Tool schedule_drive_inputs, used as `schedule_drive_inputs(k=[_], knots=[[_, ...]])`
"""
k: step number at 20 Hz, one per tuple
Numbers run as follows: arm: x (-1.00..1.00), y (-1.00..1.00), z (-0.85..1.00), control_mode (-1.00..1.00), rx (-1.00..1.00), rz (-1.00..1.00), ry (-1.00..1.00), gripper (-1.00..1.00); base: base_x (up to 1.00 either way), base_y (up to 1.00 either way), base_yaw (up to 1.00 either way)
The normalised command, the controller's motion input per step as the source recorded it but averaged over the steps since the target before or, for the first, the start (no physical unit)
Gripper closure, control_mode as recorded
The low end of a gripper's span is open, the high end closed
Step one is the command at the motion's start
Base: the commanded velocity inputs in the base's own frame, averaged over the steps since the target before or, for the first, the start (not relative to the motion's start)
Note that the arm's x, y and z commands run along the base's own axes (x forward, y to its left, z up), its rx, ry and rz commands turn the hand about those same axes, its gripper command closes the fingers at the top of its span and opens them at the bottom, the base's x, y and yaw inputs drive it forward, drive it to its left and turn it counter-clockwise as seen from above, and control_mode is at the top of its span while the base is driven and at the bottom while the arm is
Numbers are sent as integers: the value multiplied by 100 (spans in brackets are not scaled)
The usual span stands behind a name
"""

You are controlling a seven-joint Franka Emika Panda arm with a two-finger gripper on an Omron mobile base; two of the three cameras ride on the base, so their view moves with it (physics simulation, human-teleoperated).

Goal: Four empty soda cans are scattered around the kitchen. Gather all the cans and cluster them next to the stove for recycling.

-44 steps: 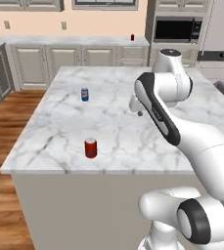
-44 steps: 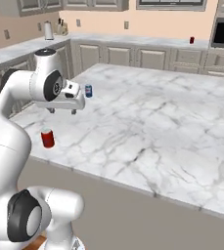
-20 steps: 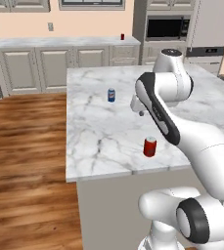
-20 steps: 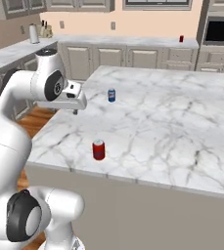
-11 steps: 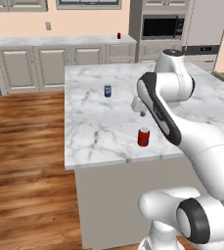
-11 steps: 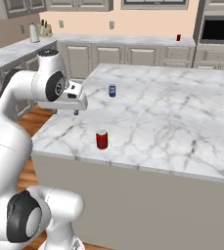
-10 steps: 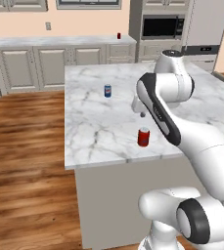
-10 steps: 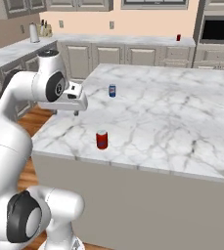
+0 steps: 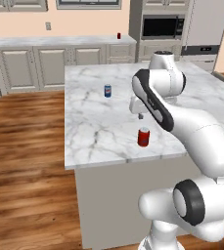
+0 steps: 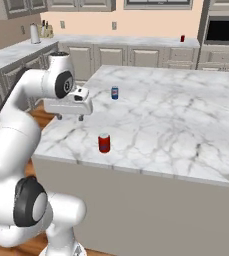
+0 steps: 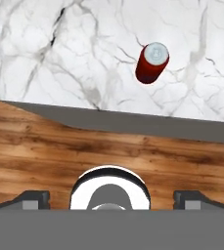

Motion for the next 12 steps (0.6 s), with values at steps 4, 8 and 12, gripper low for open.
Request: schedule_drive_inputs(k=[4,8,12], knots=[[0,-6,-14,-100,0,-2,5,-100,0,0,0],[1,-12,-25,-100,0,-7,8,-100,0,0,0],[3,-15,-23,-100,0,-9,4,-100,0,0,0]])
